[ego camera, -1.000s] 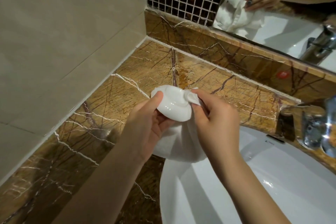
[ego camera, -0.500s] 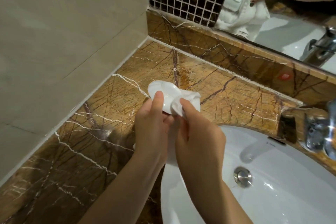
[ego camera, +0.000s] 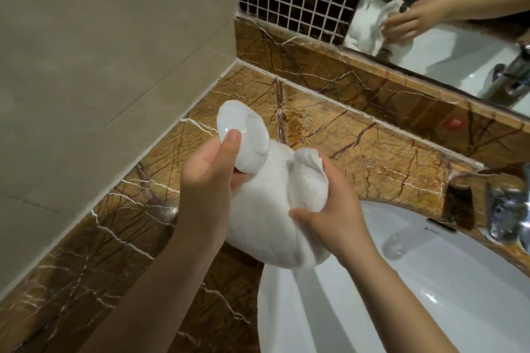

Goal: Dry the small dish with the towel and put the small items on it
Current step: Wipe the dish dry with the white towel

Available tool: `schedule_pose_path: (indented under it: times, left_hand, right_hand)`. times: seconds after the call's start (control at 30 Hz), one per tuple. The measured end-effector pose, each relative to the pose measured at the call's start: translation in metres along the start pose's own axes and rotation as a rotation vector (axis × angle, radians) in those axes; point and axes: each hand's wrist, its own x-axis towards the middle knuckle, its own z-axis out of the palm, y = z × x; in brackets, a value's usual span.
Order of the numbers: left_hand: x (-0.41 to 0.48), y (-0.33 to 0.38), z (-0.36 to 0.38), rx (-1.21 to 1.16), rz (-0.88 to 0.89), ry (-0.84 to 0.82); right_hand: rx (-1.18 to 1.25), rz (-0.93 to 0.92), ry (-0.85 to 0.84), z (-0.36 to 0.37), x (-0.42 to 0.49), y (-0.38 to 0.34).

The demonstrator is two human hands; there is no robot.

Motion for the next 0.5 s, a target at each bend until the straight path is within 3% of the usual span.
schedule_pose_path:
  times: [0.27,0.33,0.5]
  left_hand:
    - [0.003,0.025,-0.017,0.413,0.396,0.002]
    - [0.004,0.026,-0.021,0.516,0.452,0.002]
    - [0.004,0.020,-0.033,0.658,0.494,-0.017]
  right_hand:
    - [0.480,0.262,0.081,0.042,0.038,-0.037]
    - [0.448,0.242,0.040,0.053,0.045,-0.046]
    - [0.110,0.159,-0.130,0.040,0.057,-0.055]
